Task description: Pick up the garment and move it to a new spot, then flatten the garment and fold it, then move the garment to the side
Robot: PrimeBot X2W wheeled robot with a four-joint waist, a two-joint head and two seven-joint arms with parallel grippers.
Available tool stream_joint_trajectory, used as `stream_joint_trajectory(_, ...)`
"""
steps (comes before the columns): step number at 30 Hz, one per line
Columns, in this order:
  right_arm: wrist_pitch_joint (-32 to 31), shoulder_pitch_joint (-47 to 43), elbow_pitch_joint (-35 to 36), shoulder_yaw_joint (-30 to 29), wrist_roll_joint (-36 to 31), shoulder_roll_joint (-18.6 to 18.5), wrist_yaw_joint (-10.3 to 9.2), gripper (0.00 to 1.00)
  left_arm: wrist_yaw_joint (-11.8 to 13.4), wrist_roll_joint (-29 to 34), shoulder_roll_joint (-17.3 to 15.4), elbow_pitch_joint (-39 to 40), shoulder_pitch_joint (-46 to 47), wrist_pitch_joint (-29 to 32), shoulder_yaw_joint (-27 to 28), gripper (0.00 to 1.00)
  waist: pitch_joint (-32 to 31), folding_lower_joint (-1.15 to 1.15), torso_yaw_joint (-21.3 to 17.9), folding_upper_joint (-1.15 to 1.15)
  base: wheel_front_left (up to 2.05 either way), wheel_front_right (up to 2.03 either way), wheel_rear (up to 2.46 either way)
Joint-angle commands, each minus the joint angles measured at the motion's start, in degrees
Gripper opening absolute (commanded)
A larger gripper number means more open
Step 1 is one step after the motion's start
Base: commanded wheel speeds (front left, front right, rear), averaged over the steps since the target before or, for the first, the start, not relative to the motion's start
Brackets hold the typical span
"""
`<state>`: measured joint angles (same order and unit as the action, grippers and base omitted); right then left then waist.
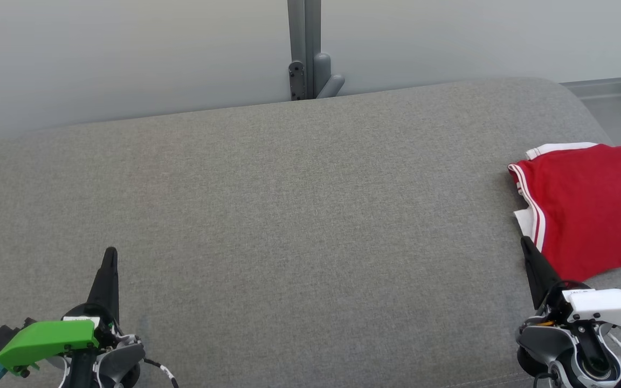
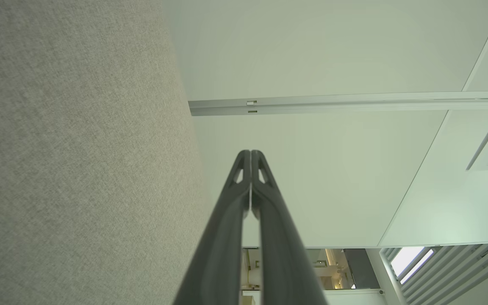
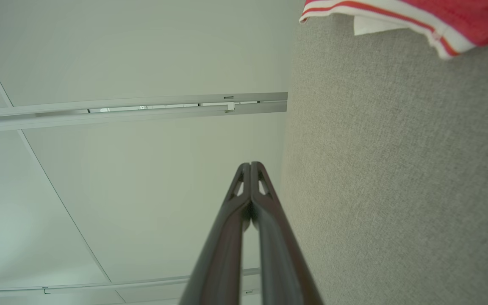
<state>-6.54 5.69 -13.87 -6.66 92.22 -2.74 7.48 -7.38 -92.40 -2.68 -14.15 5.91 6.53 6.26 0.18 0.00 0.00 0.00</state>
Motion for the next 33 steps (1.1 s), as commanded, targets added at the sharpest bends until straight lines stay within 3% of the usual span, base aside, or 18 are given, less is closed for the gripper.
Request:
stream_joint_trajectory(1,-0.2,0.6,0.2,-0.1,0.4,-0.3,0.02,0.0,-0.2,-0.1,-0.4,0.1,0.8,0.2,0.2,0.0,0.0,0.0,0.0,0.0,0.0,0.0,0.0)
stream_joint_trajectory(33,-0.2,0.6,0.2,-0.1,0.4,-0.3,0.02,0.0,-0.2,-0.1,-0.4,0.1,0.8,0.2,0.2,0.0,0.0,0.0,0.0,0.0,0.0,0.0,0.0)
